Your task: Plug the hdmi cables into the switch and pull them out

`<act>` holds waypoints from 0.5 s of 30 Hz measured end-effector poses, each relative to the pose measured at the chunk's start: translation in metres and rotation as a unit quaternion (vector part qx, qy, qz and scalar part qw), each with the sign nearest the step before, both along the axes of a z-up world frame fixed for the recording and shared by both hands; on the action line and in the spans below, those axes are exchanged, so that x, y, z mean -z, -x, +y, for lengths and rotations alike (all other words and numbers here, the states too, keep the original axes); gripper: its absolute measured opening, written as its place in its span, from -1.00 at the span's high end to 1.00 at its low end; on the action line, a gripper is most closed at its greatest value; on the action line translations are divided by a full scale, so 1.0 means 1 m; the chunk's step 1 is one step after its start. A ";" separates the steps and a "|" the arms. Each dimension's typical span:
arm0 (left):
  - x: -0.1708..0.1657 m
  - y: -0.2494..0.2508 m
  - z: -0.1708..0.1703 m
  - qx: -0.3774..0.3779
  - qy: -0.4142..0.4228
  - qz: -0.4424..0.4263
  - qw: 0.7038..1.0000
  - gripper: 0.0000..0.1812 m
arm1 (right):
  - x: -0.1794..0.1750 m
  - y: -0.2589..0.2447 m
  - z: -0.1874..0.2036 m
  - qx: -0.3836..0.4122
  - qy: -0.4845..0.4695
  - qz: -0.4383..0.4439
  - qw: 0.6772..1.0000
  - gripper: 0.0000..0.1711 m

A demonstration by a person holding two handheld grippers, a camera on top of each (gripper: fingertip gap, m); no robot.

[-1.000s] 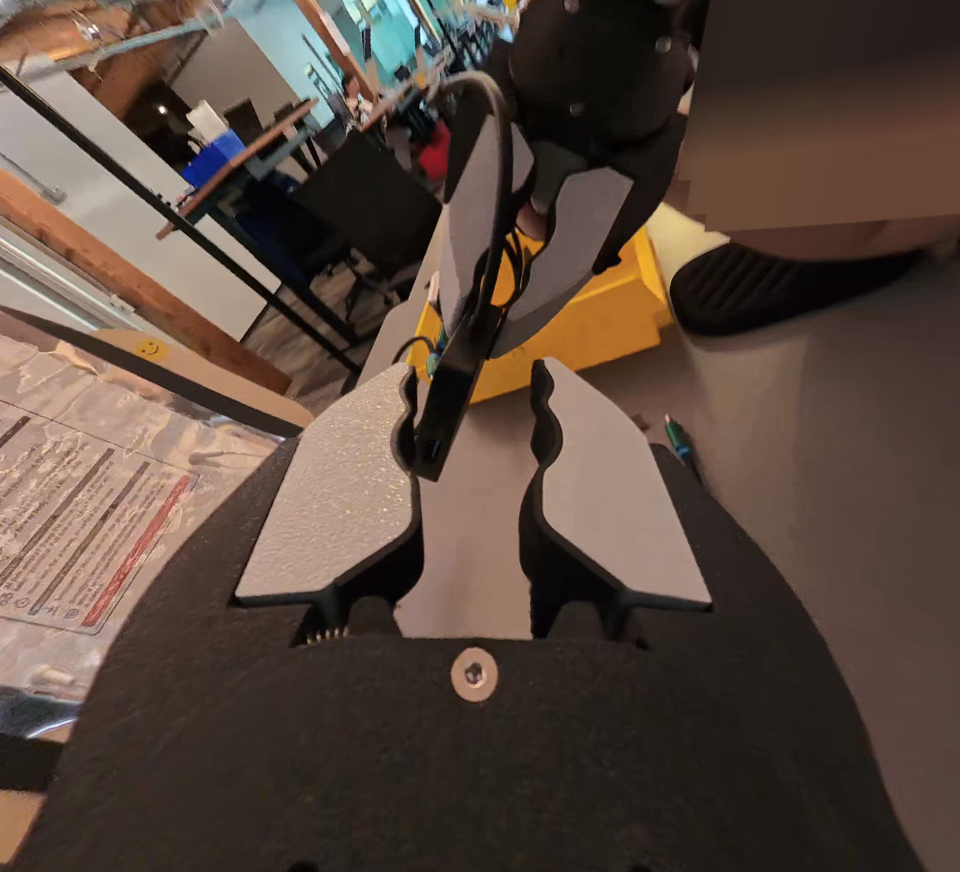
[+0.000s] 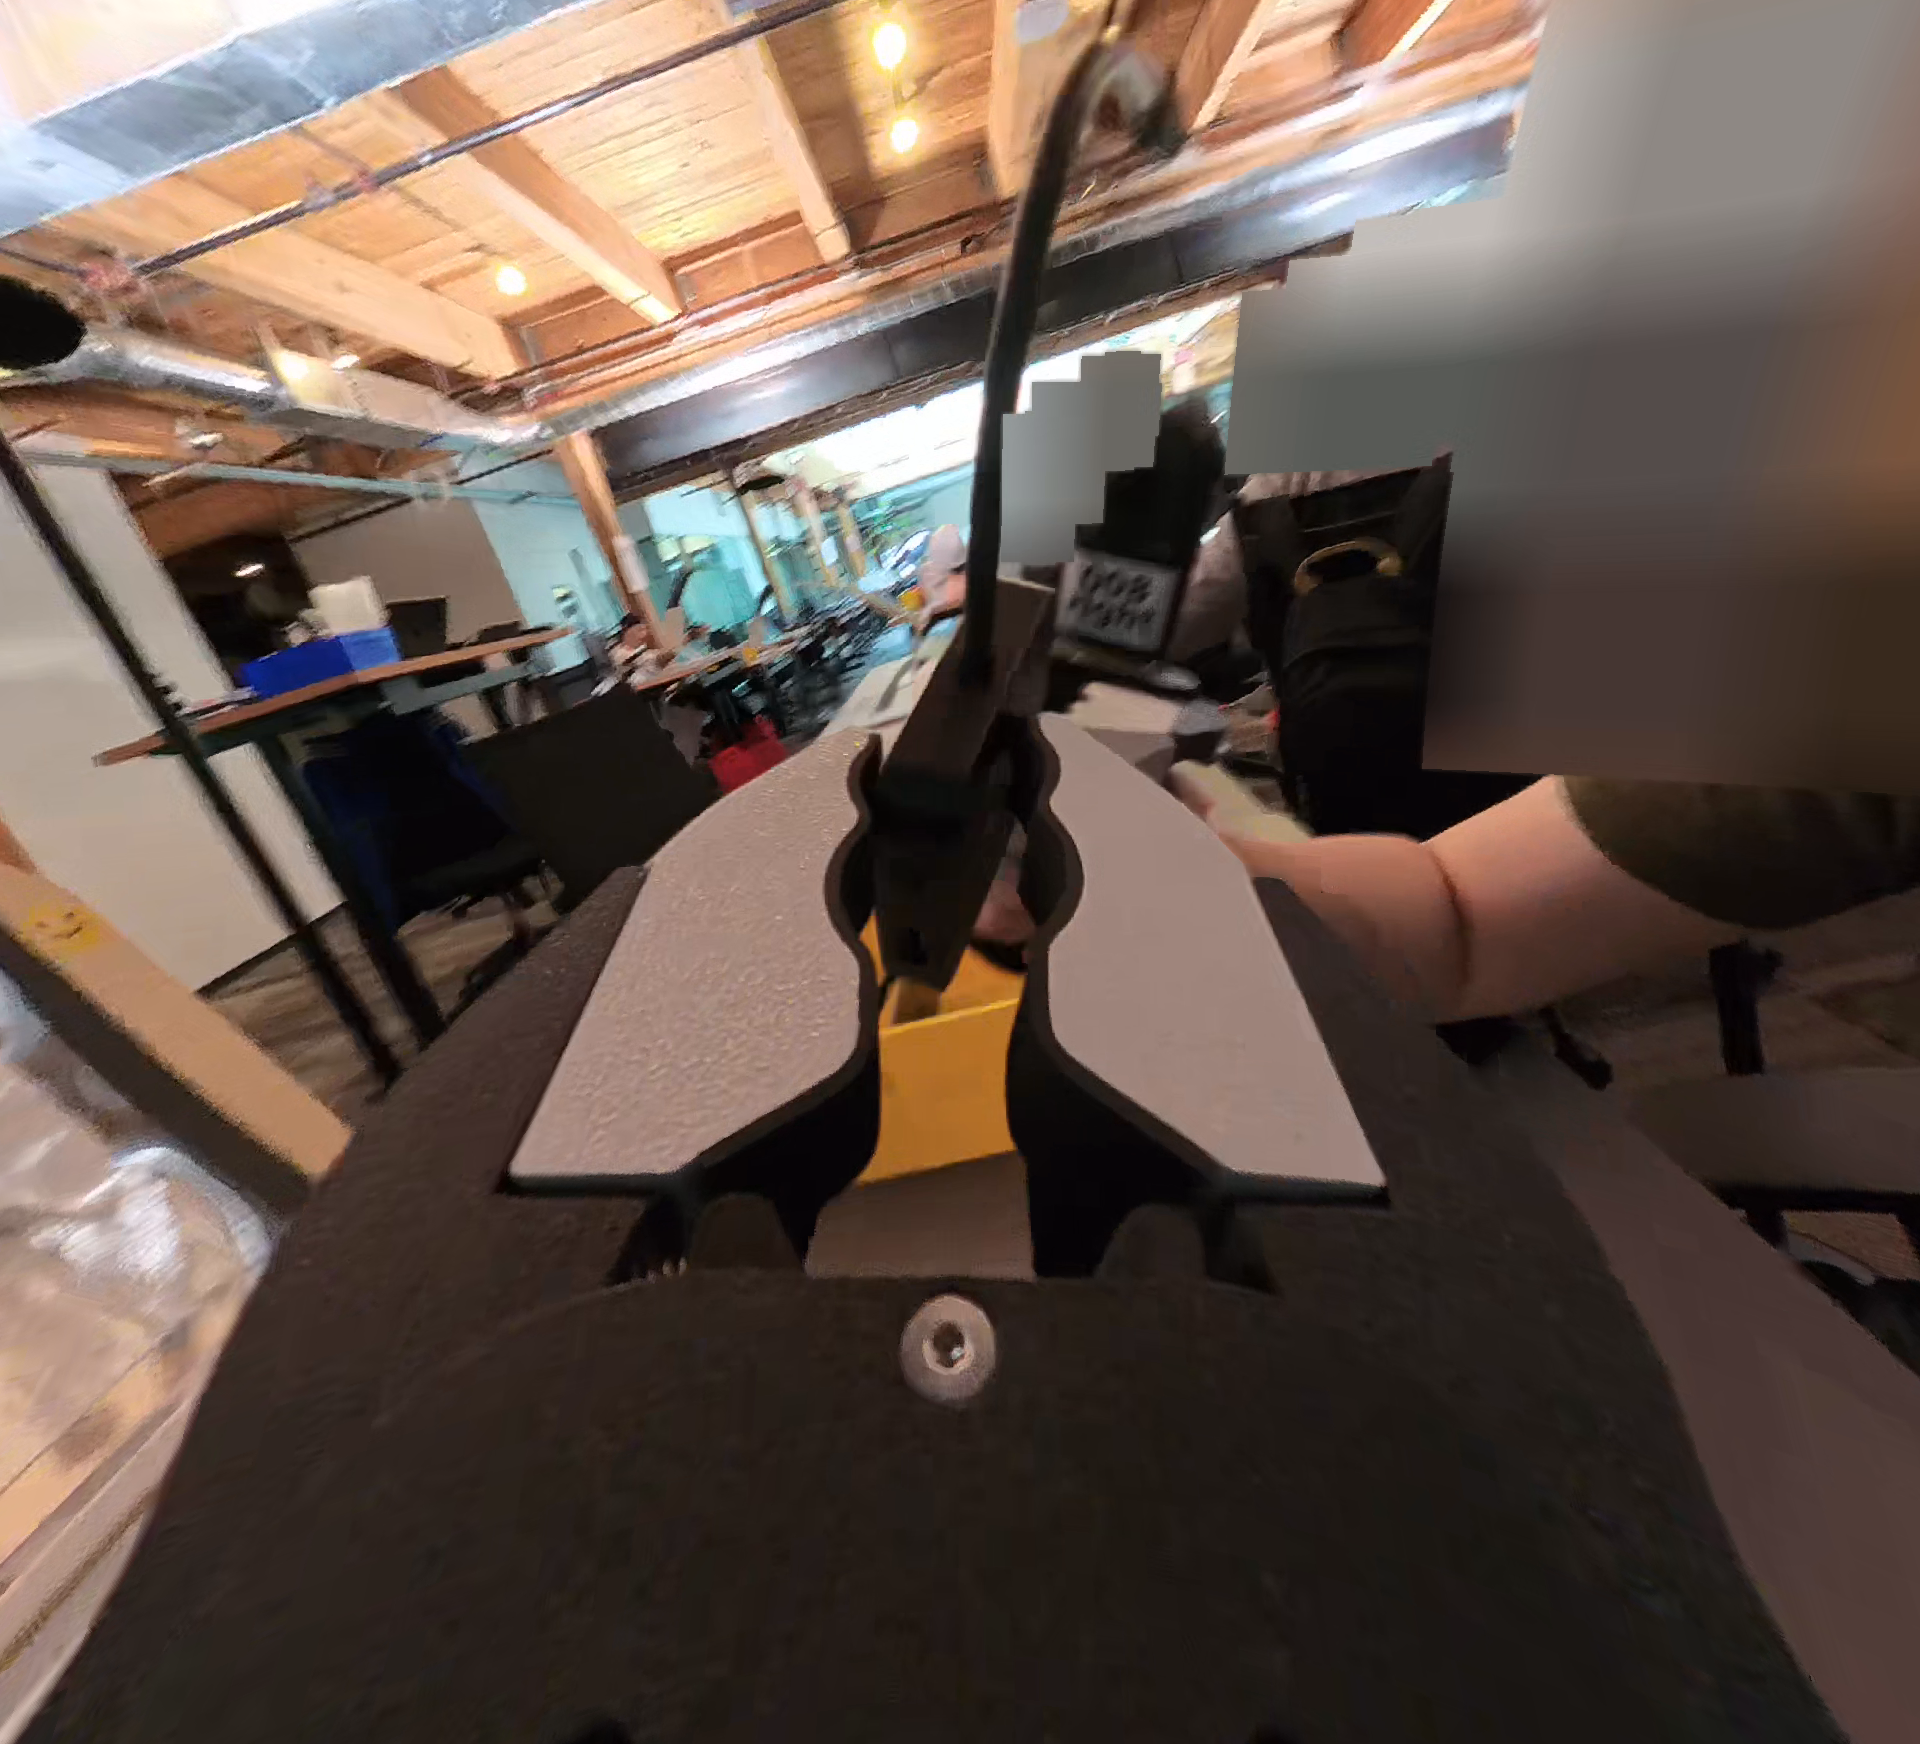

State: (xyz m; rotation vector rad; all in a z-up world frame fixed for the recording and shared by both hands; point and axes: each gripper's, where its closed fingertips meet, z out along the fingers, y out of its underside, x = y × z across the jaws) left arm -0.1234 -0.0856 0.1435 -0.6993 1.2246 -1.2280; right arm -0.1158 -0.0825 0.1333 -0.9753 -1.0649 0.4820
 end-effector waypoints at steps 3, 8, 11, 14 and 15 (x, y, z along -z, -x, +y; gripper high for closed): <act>0.010 0.000 0.015 -0.080 -0.063 0.033 0.994 0.69 | 0.007 -0.012 0.008 0.067 -0.076 -0.080 0.992 0.82; 0.020 0.001 0.014 -0.133 -0.162 0.073 0.975 0.56 | 0.020 -0.018 0.009 0.103 -0.124 -0.177 0.971 0.82; 0.031 -0.006 0.010 -0.149 -0.211 0.097 0.961 0.56 | 0.026 -0.015 0.008 0.101 -0.128 -0.206 0.965 0.82; 0.045 -0.015 0.009 -0.158 -0.241 0.124 0.949 0.58 | 0.034 -0.009 0.003 0.086 -0.129 -0.227 0.962 0.82; 0.049 -0.018 0.008 -0.156 -0.247 0.132 0.947 0.59 | 0.034 -0.008 0.003 0.087 -0.131 -0.230 0.960 0.82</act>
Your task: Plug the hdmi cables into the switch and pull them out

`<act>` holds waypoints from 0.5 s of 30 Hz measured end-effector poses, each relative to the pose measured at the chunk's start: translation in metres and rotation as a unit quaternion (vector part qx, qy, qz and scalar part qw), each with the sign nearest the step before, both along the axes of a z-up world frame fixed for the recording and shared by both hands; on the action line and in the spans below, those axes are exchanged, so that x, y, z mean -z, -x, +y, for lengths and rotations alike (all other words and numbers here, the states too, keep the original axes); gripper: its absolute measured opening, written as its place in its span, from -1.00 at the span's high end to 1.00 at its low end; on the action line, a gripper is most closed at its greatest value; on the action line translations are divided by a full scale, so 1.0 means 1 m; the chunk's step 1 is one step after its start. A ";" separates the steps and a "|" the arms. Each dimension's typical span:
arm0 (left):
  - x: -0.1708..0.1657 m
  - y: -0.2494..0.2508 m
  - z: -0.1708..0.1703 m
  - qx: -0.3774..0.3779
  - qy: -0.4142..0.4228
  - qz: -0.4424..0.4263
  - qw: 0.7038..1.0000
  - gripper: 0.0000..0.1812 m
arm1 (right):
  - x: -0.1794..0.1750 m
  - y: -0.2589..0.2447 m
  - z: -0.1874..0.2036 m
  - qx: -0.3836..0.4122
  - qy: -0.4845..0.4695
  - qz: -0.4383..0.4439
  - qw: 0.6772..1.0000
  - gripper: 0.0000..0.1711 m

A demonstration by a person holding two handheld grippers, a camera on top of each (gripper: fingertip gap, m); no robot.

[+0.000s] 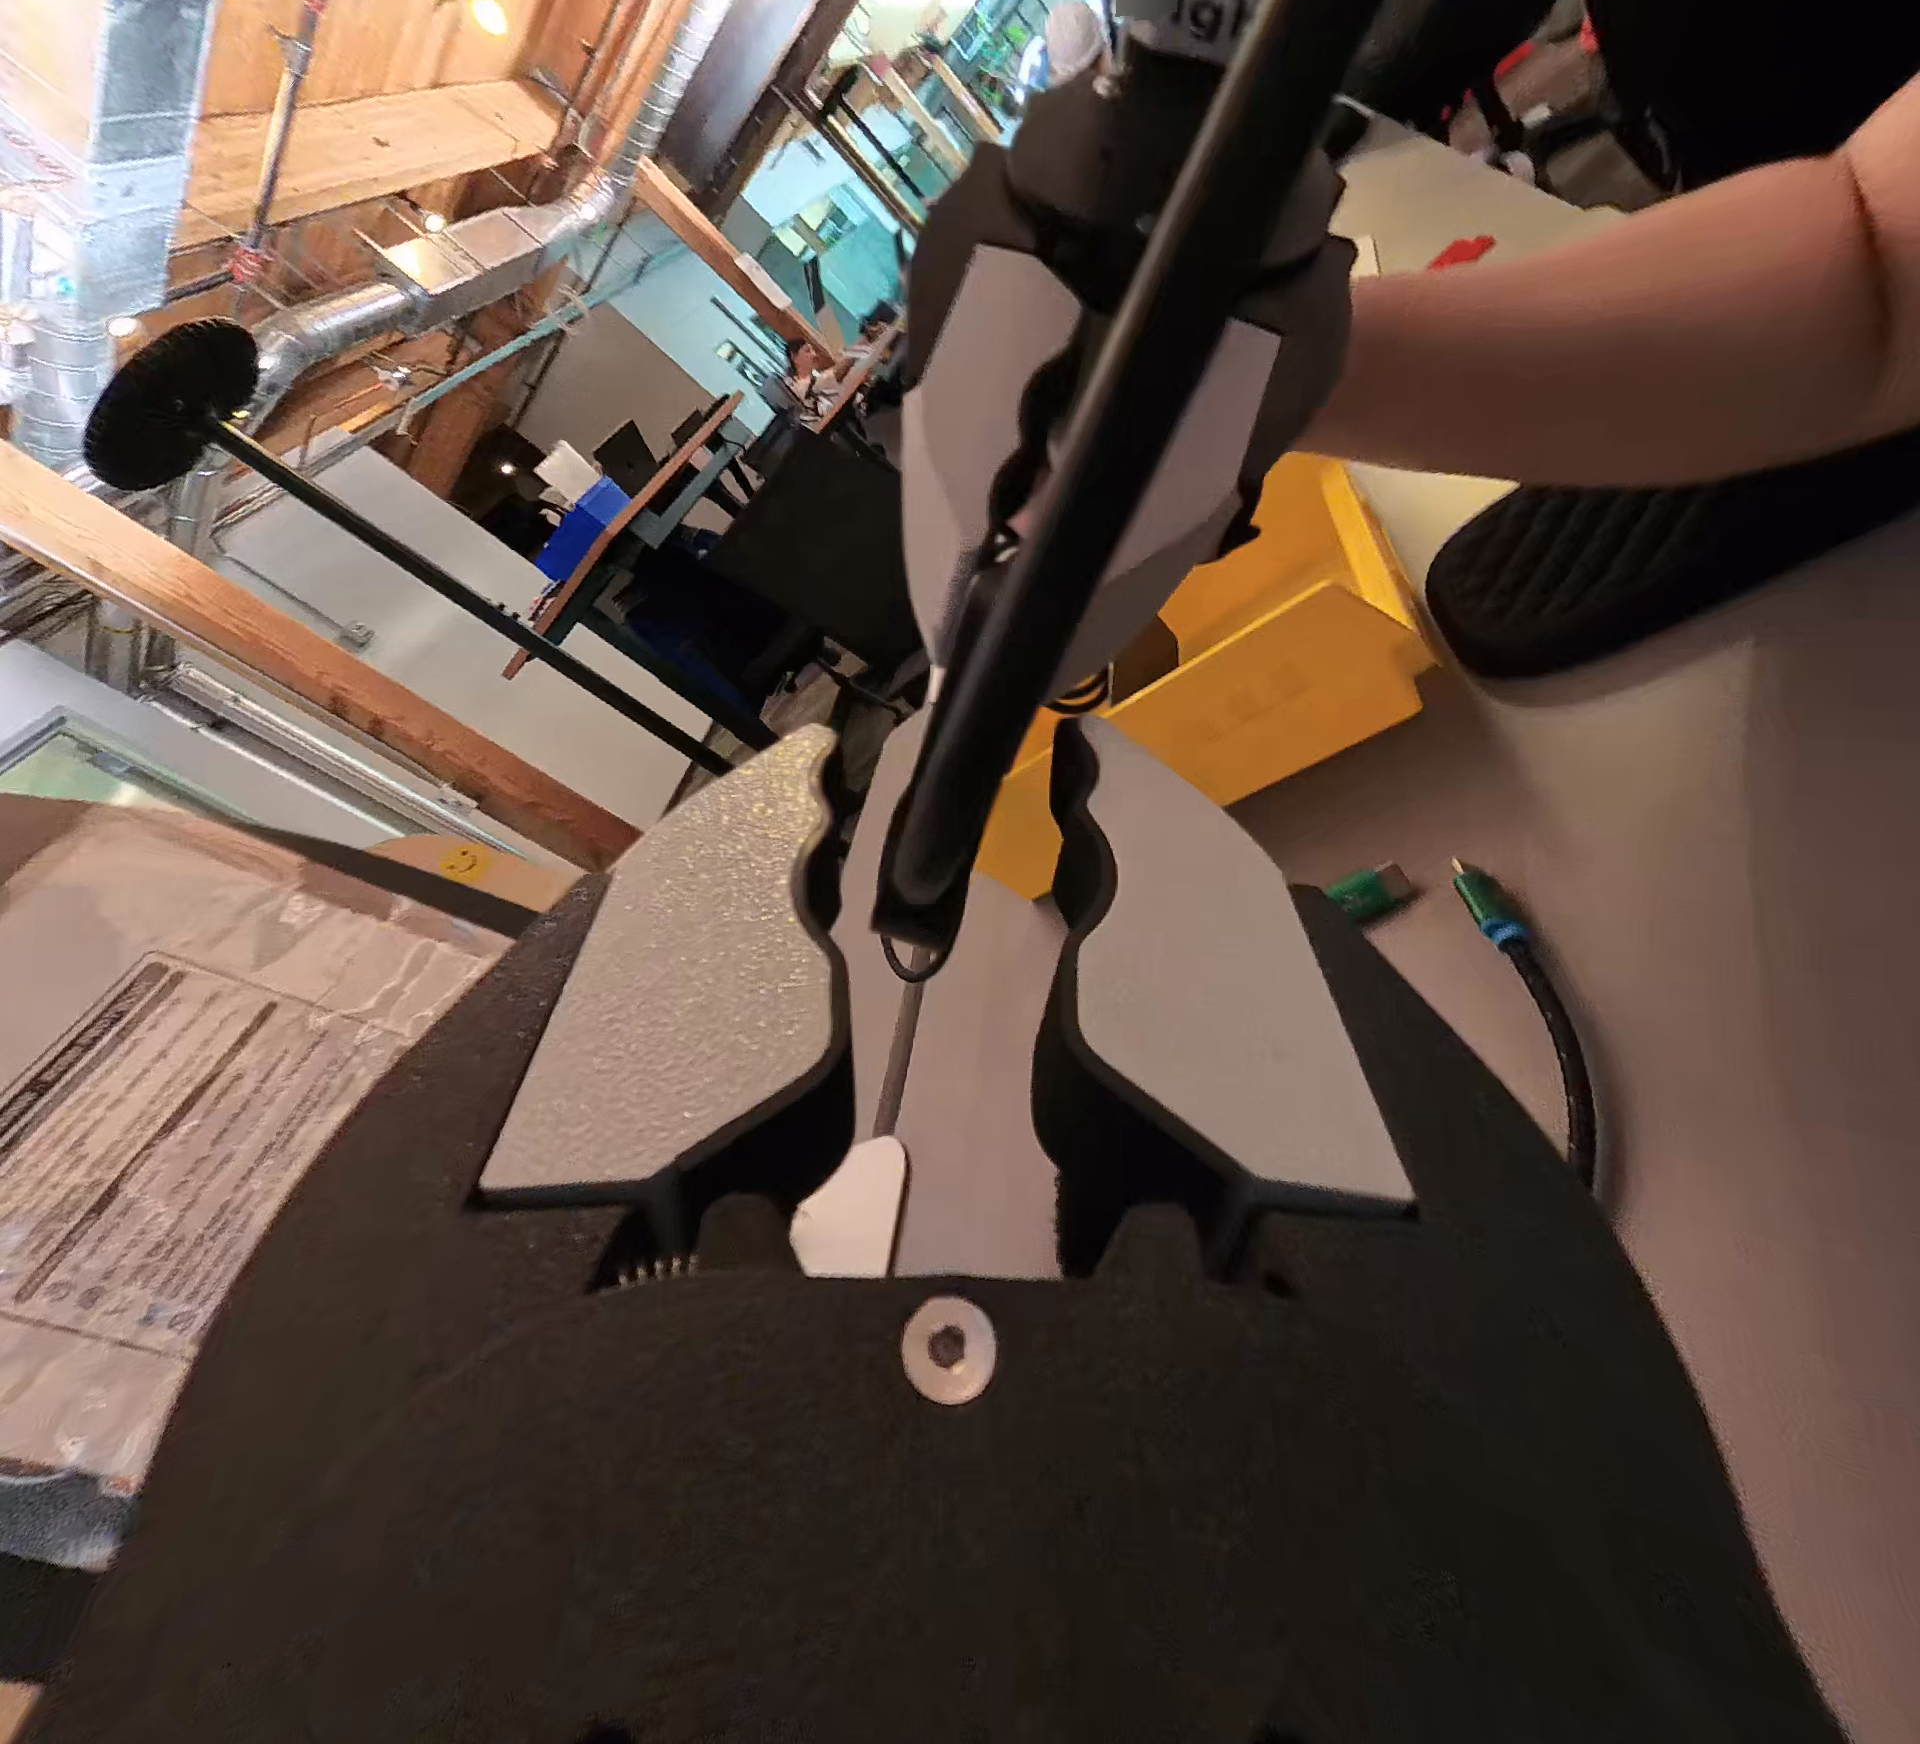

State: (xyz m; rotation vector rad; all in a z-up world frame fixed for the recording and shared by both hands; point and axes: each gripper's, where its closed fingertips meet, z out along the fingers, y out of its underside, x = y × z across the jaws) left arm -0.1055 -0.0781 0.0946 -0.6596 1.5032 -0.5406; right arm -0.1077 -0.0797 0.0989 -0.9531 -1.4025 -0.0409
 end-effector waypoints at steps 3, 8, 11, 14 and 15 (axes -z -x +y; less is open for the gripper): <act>0.007 -0.005 -0.001 0.000 -0.012 0.011 1.000 0.70 | 0.006 0.003 -0.001 -0.003 0.004 -0.016 1.000 0.82; 0.014 -0.007 0.002 0.005 -0.010 0.022 1.000 0.81 | 0.012 0.002 0.002 -0.007 0.016 -0.020 1.000 0.83; 0.020 -0.007 0.008 -0.008 -0.008 0.037 0.999 0.80 | 0.014 -0.001 0.007 0.001 0.021 -0.022 1.000 0.82; 0.037 0.015 0.047 -0.109 -0.010 0.121 0.987 0.53 | 0.019 -0.016 0.031 0.035 0.051 0.008 0.998 0.82; 0.043 0.030 0.062 -0.148 -0.003 0.154 0.977 0.50 | 0.025 -0.020 0.042 0.044 0.079 0.024 0.996 0.82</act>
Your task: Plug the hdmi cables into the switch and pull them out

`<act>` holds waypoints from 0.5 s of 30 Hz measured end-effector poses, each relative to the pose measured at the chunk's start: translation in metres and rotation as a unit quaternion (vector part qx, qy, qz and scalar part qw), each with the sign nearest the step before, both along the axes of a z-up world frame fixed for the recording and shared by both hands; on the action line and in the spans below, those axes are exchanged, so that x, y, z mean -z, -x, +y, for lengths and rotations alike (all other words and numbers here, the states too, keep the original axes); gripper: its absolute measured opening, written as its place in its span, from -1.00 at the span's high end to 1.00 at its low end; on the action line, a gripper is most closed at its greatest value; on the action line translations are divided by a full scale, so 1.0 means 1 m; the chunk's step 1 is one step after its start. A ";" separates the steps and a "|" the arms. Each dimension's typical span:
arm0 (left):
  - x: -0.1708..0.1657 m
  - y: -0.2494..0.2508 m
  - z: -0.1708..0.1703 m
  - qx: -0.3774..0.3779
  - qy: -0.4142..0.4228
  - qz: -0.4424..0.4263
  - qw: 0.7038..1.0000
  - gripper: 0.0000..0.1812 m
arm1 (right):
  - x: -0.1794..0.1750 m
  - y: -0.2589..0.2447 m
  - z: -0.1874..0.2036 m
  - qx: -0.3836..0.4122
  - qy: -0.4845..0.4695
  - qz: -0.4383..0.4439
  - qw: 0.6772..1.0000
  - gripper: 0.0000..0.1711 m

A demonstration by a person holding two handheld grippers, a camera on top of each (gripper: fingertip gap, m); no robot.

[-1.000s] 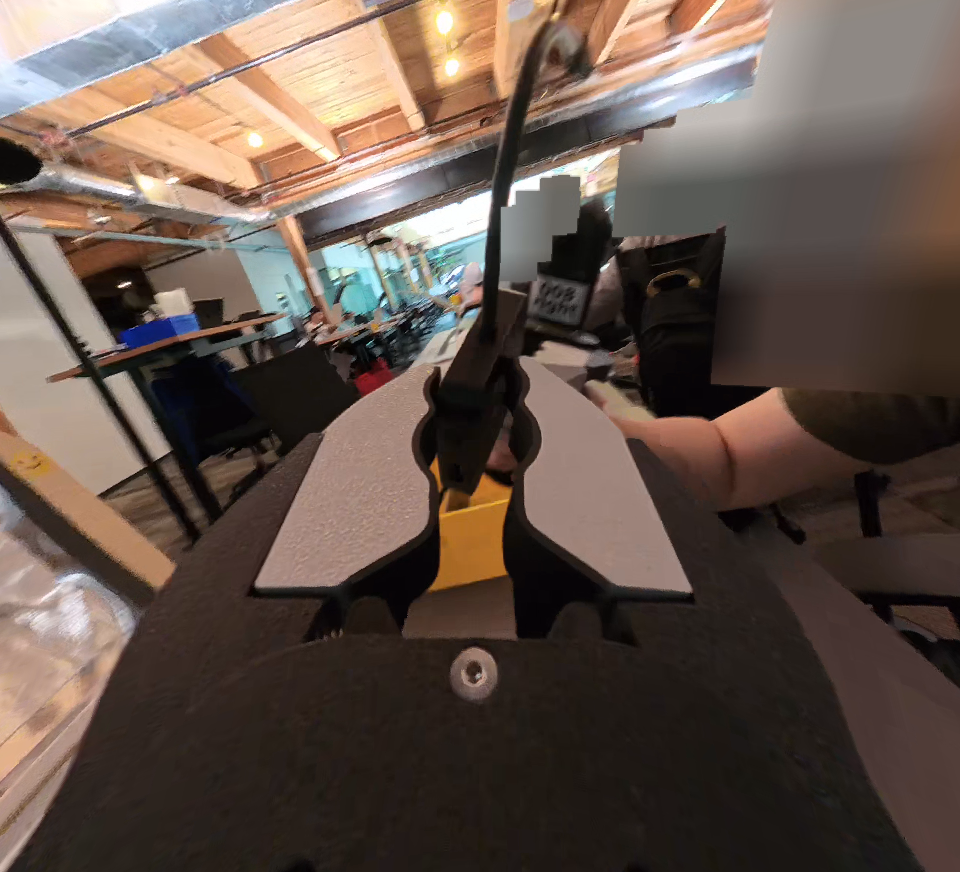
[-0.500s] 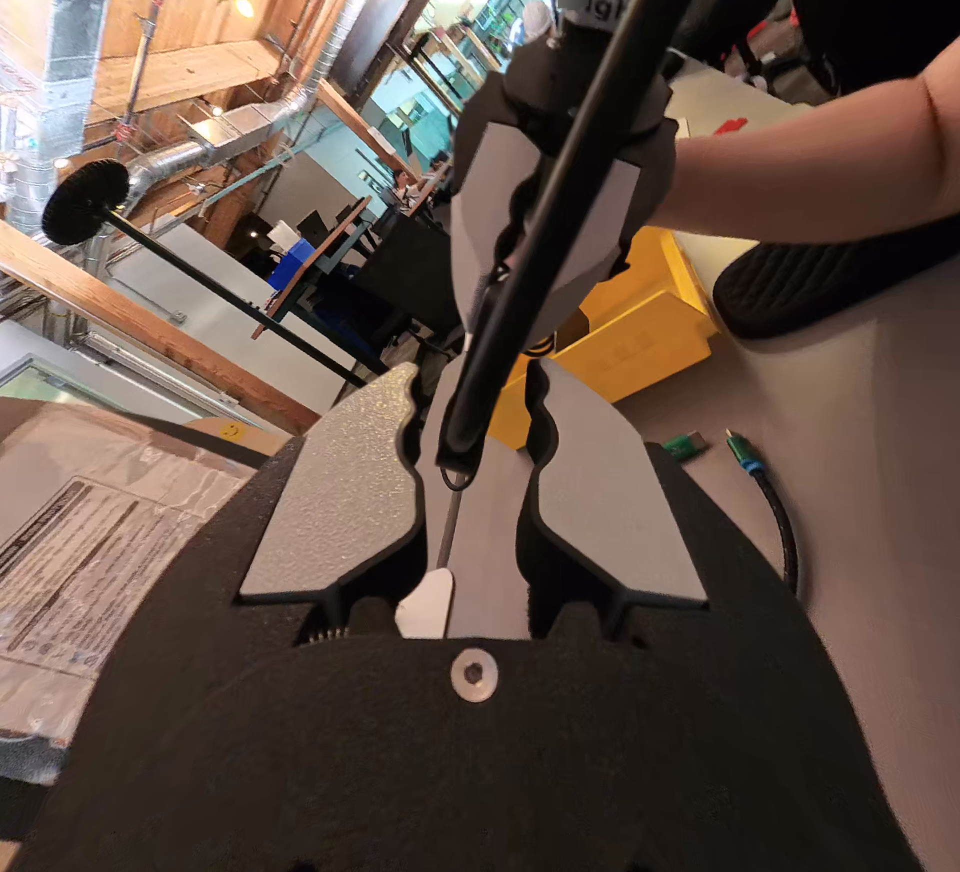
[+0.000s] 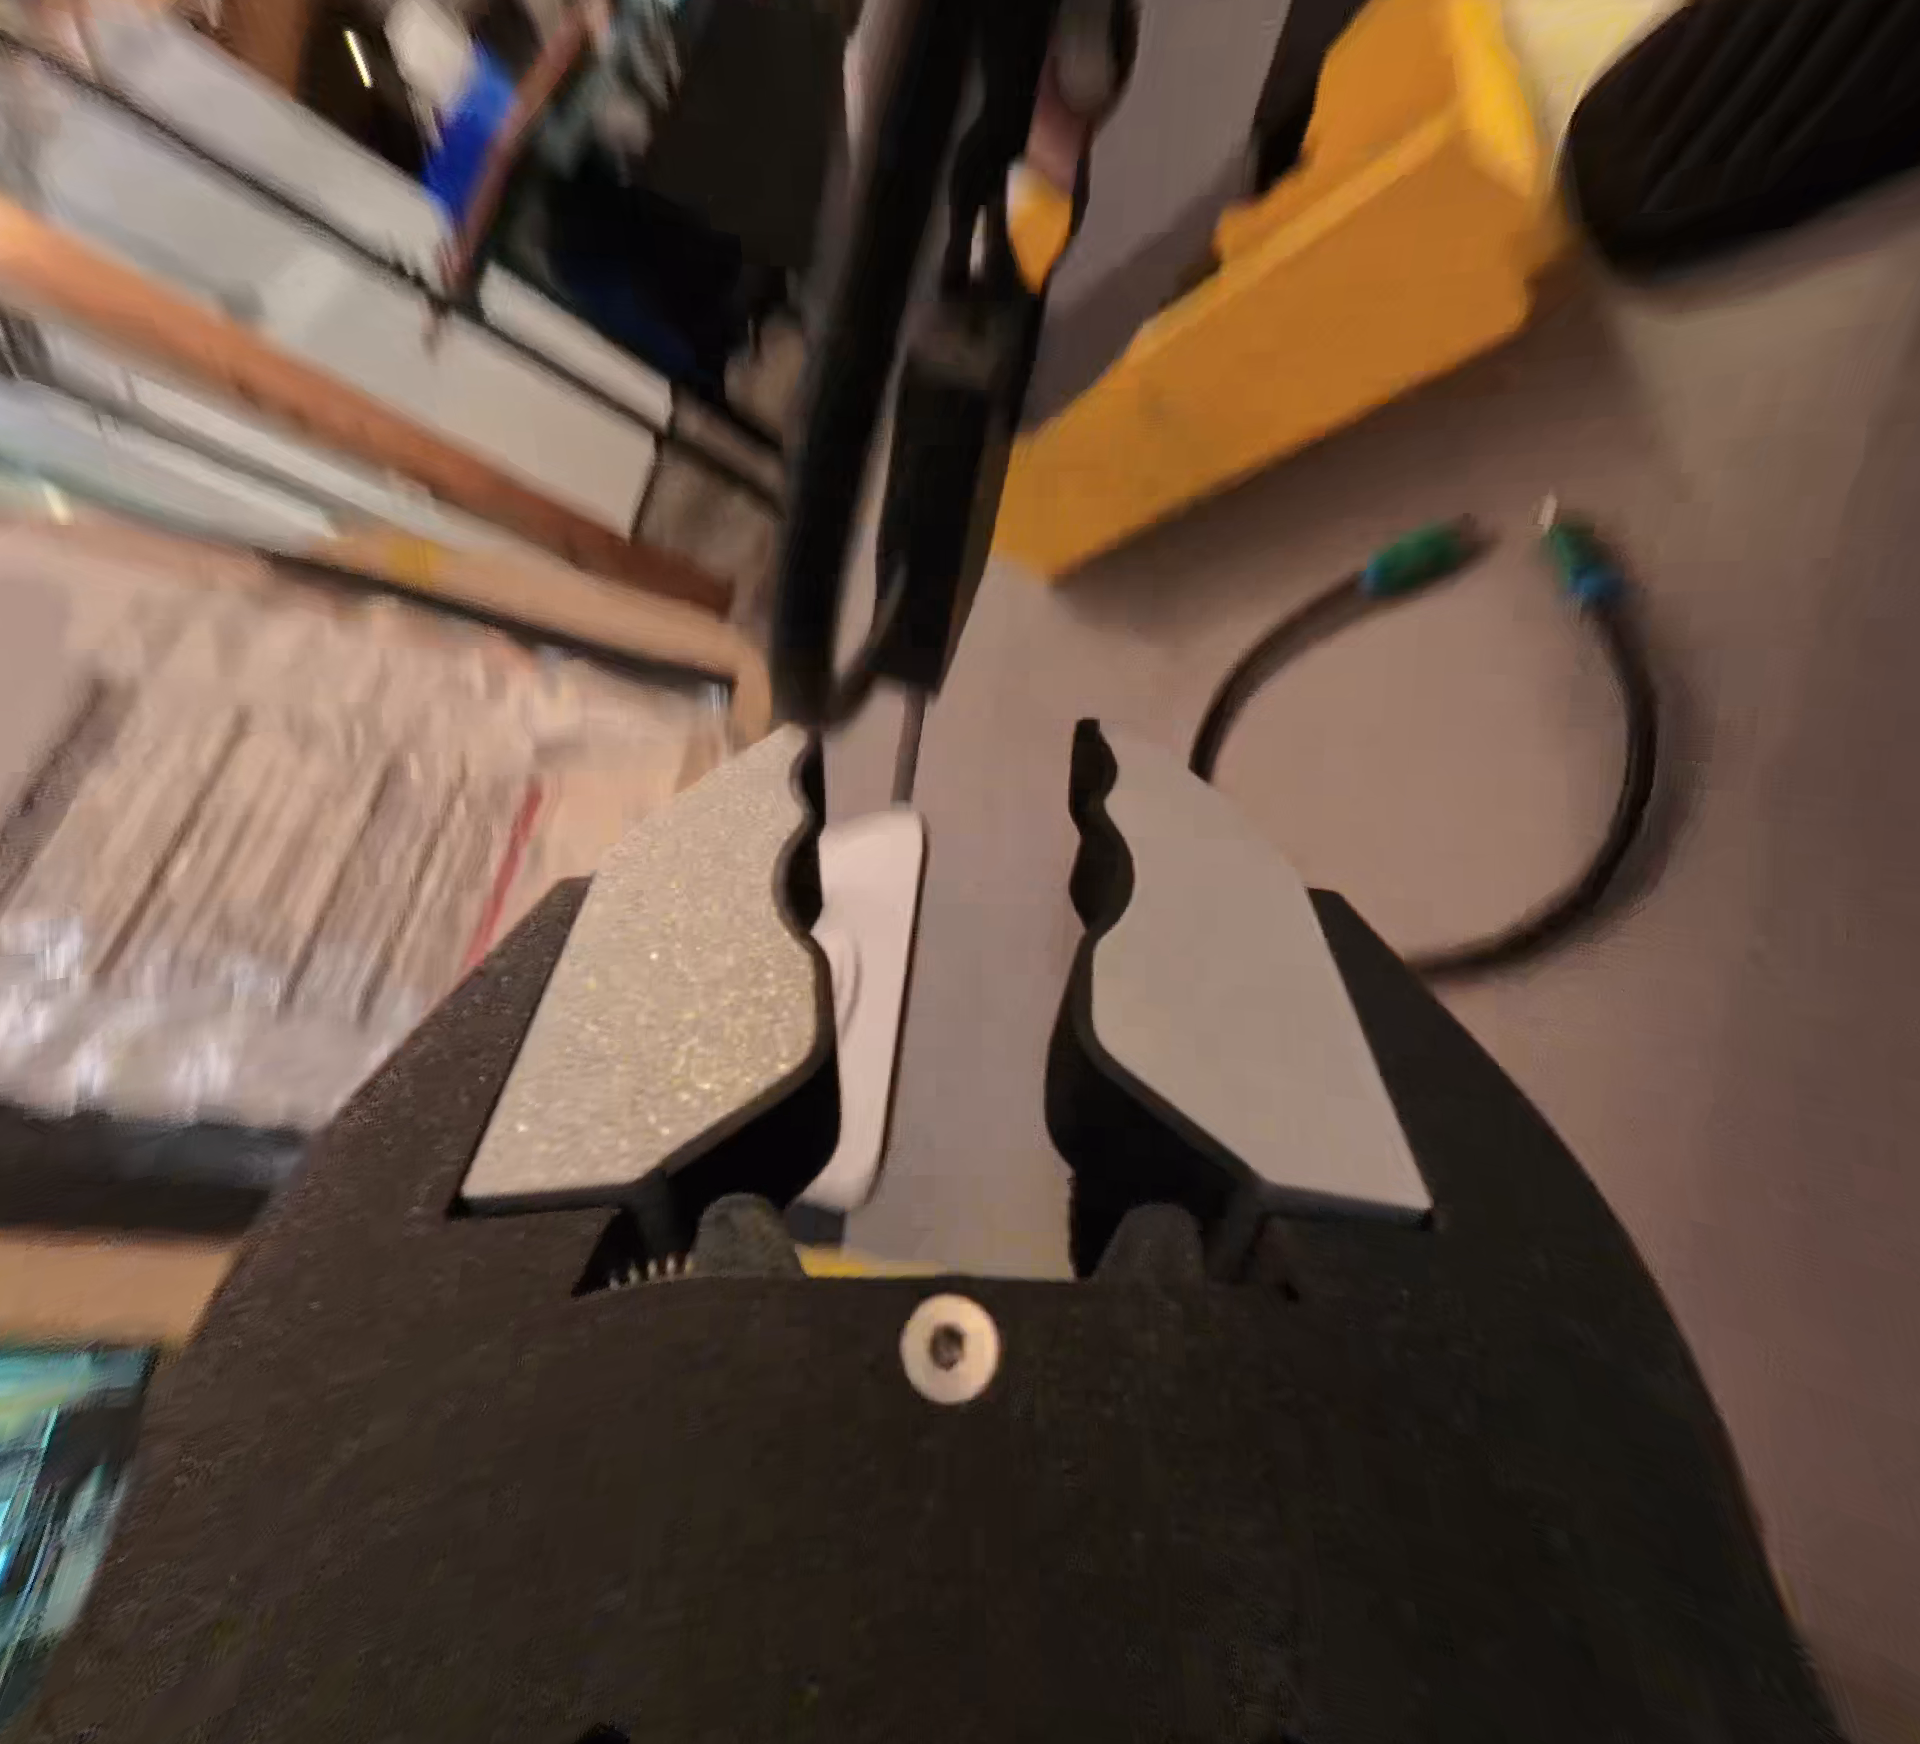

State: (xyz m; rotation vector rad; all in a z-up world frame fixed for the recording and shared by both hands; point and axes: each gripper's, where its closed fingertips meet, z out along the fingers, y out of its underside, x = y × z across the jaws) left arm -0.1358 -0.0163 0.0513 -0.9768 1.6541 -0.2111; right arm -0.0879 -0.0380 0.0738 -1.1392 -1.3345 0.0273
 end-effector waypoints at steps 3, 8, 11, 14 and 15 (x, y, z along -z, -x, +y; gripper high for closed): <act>-0.012 0.046 0.032 -0.087 0.007 -0.003 0.996 0.46 | 0.038 -0.012 0.048 0.095 0.028 -0.015 0.995 0.82; -0.061 0.085 0.029 -0.103 -0.023 -0.104 0.989 0.55 | 0.135 -0.017 0.092 0.152 -0.005 -0.207 0.967 0.82; -0.071 0.088 0.021 -0.096 -0.049 -0.112 0.988 0.57 | 0.168 -0.030 0.106 0.182 0.047 -0.234 0.954 0.82; -0.078 0.083 0.013 -0.079 -0.058 -0.129 0.987 0.59 | 0.192 -0.033 0.110 0.159 0.065 -0.261 0.950 0.82; -0.080 0.081 0.012 -0.074 -0.058 -0.133 0.987 0.59 | 0.194 -0.037 0.114 0.163 0.049 -0.268 0.948 0.82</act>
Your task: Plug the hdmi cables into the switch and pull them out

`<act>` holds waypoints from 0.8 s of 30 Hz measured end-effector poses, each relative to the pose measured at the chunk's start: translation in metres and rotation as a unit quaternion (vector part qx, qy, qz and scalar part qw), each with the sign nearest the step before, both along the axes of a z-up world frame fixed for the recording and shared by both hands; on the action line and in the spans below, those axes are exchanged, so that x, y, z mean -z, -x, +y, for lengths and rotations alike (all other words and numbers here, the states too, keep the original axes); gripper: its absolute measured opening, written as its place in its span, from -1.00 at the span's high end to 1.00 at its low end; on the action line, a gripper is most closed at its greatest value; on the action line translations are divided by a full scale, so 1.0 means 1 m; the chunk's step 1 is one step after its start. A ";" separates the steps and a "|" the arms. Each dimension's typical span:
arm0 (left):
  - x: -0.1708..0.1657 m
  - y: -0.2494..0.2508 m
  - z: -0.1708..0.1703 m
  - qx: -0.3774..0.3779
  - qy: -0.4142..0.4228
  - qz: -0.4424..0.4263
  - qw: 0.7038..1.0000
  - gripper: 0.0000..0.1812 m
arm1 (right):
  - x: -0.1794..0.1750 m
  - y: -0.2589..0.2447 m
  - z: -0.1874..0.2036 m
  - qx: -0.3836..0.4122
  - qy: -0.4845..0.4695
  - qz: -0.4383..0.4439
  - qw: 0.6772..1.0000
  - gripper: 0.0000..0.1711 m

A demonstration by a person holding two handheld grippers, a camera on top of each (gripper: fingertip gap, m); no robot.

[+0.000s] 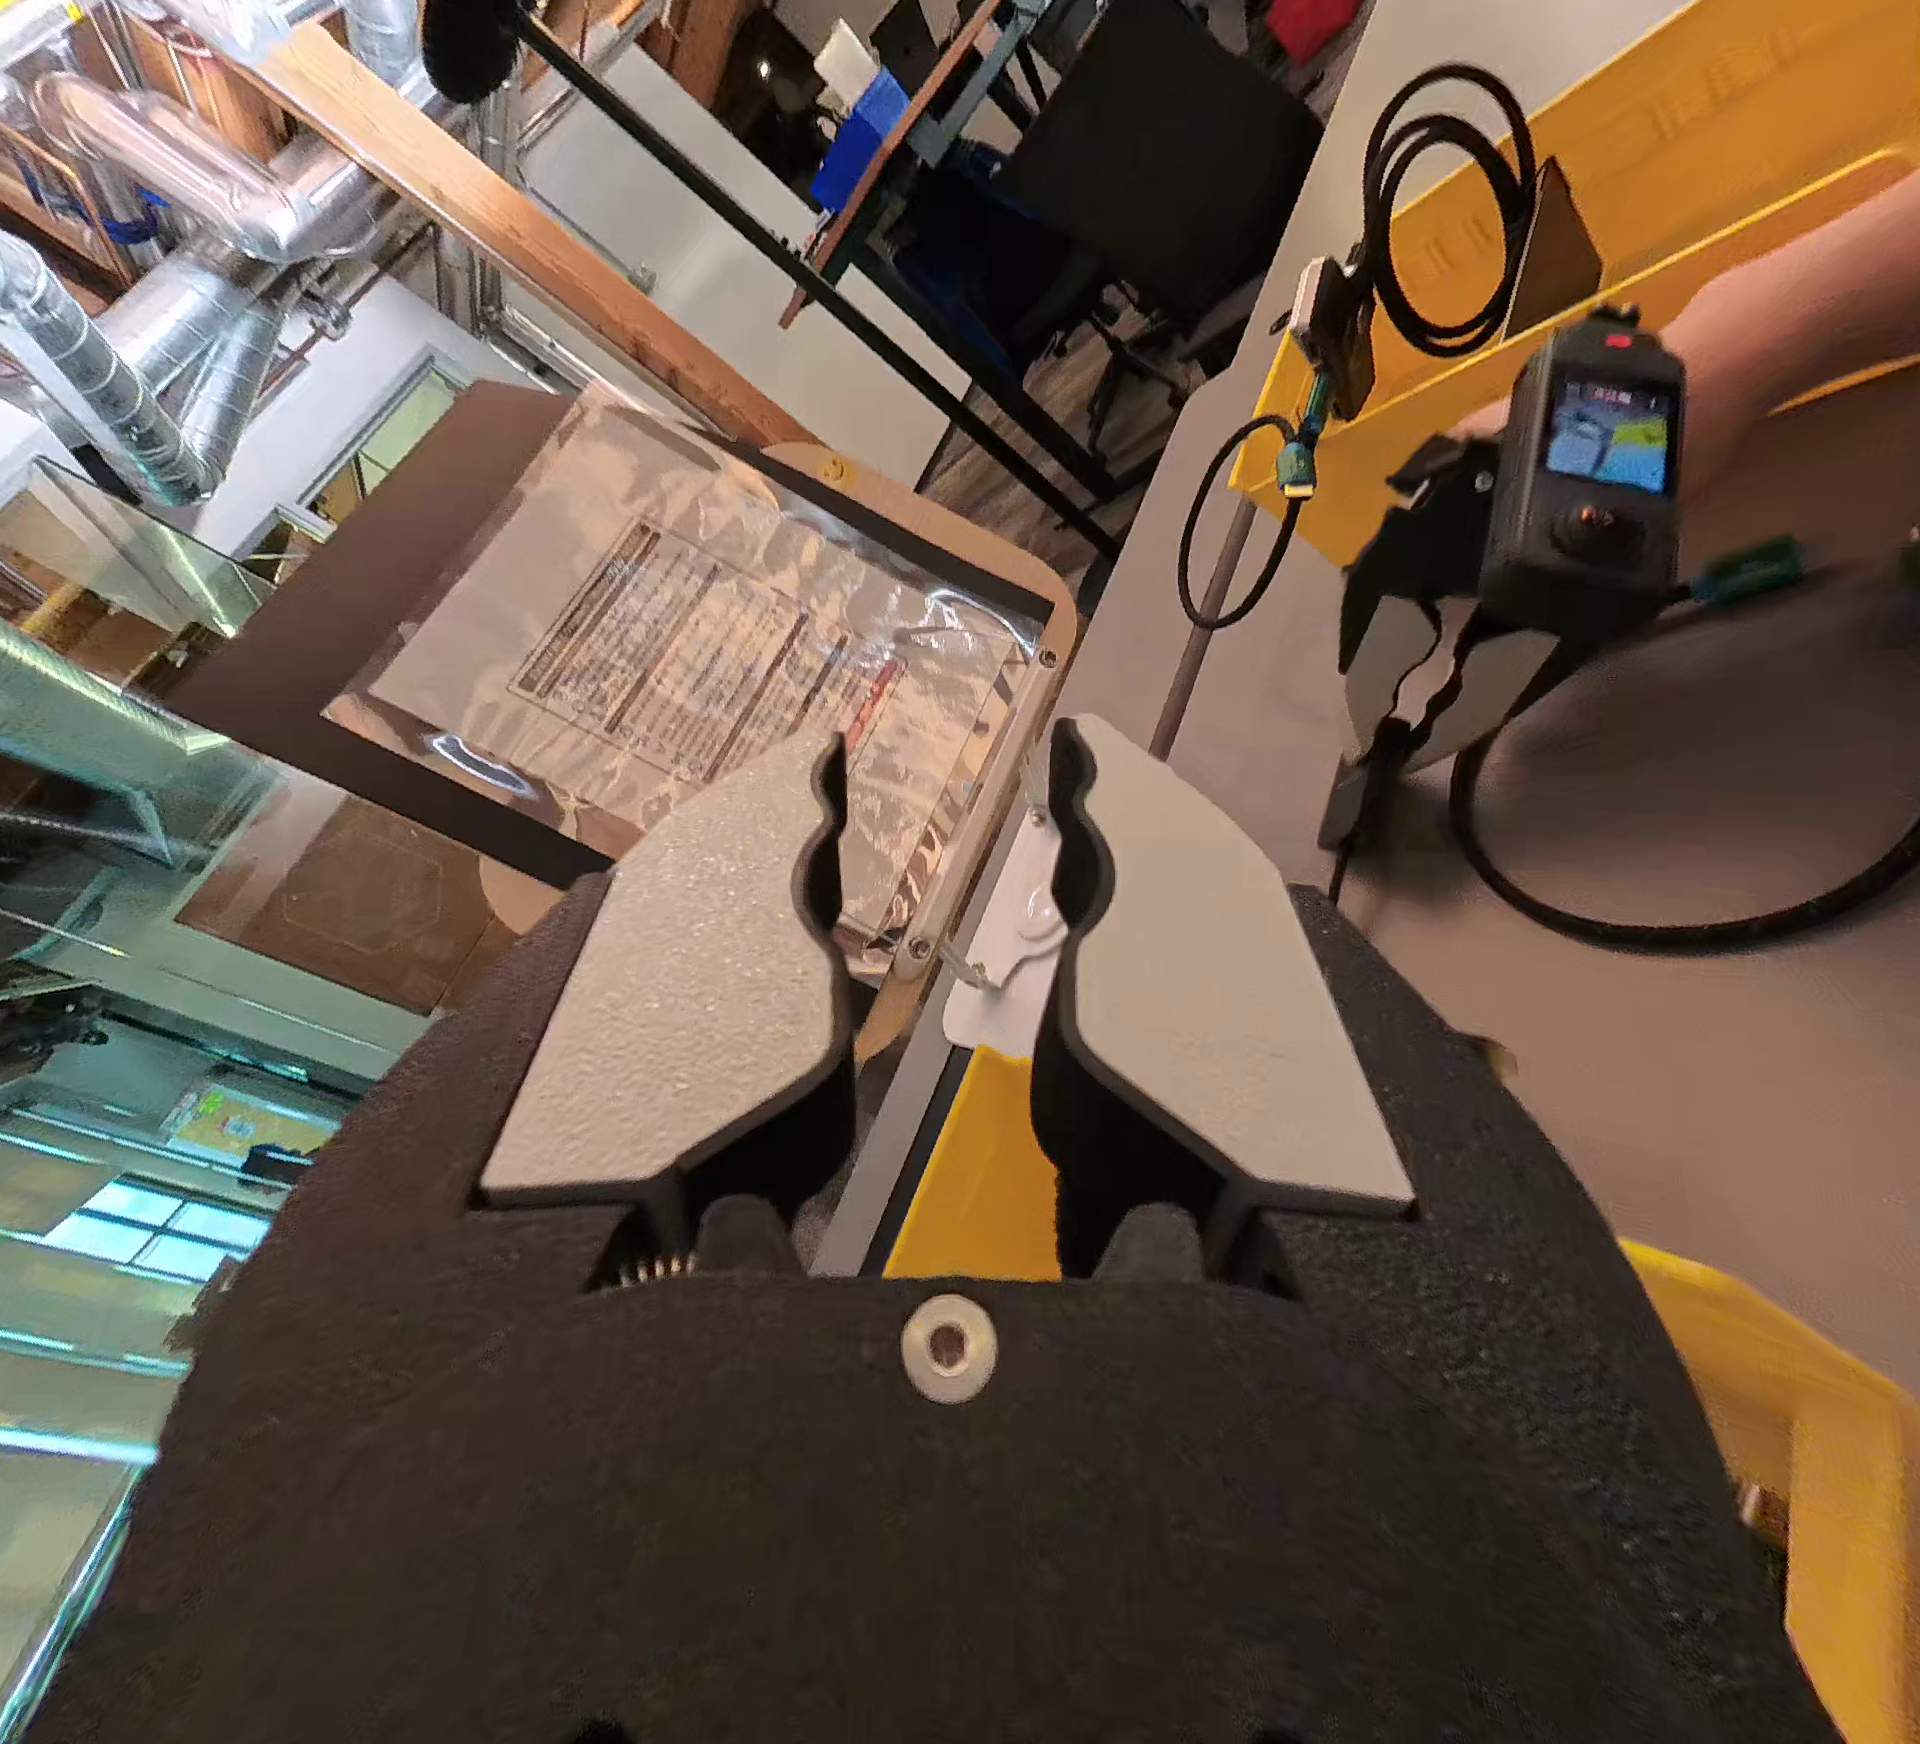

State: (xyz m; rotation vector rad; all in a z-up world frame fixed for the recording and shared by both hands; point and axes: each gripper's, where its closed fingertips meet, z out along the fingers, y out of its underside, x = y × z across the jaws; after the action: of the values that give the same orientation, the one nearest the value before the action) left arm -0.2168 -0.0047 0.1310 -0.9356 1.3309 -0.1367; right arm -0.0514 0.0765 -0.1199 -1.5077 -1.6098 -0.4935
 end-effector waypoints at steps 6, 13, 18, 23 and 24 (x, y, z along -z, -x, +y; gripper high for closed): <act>0.002 -0.009 -0.001 0.005 0.003 0.003 1.000 0.56 | 0.010 -0.008 0.013 0.013 -0.033 -0.054 0.998 0.78; 0.003 -0.009 0.003 -0.002 0.004 0.005 1.000 0.52 | 0.002 -0.010 0.003 0.093 0.050 0.016 0.994 0.49; 0.003 -0.004 0.003 -0.004 0.007 0.003 1.000 0.52 | -0.055 -0.008 -0.045 0.089 0.150 0.116 0.978 0.48; 0.004 -0.006 -0.001 0.001 0.005 0.011 1.000 0.52 | -0.054 0.016 -0.163 -0.042 0.452 0.141 0.880 0.49; 0.004 -0.006 -0.002 0.003 0.005 0.012 1.000 0.52 | -0.047 0.016 -0.174 -0.073 0.455 0.112 0.880 0.49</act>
State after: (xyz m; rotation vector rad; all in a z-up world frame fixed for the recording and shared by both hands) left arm -0.2108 -0.0065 0.1270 -0.9442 1.3566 -0.1374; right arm -0.0677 -0.0975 -0.0731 -1.9725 -1.8388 0.6134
